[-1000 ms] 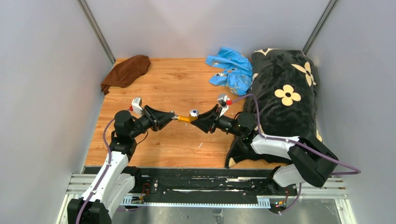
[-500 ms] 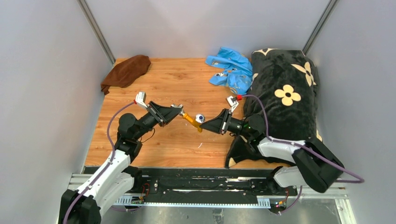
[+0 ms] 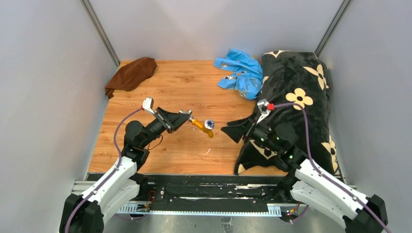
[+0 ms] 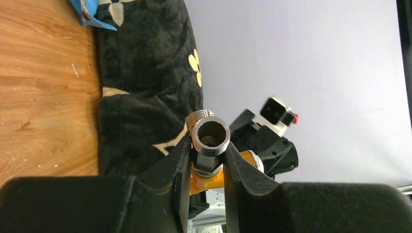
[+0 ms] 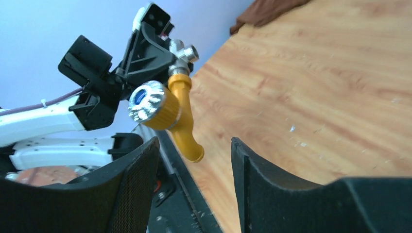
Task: Install the water faucets
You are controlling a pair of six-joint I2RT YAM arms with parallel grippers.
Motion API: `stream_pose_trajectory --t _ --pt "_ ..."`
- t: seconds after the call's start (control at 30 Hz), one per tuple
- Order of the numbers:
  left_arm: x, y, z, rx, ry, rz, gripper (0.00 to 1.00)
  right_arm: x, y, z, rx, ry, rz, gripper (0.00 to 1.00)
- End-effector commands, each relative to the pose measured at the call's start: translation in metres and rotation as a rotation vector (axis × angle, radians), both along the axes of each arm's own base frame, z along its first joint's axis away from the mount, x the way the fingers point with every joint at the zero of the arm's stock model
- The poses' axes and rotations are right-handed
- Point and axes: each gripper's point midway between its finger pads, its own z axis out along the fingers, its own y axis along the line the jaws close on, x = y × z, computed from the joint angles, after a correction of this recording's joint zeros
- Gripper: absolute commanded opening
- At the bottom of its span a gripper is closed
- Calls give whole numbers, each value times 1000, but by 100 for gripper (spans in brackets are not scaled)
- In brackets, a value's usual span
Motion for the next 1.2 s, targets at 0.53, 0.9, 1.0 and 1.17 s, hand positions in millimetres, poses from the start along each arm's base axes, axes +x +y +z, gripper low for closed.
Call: stream_pose_trajectory --t 0.53,0.9,1.0,1.17 --pt "7 12 -18 -116 114 107 0 13 49 -16 -161 -588 -185 72" --pt "5 13 -22 -114 117 102 0 21 78 -11 -20 -561 -177 50" --pt "4 13 -22 -114 114 103 0 21 82 -9 19 -535 -171 39" --pt "5 13 -23 -108 110 110 0 14 83 -6 110 -438 -139 15"
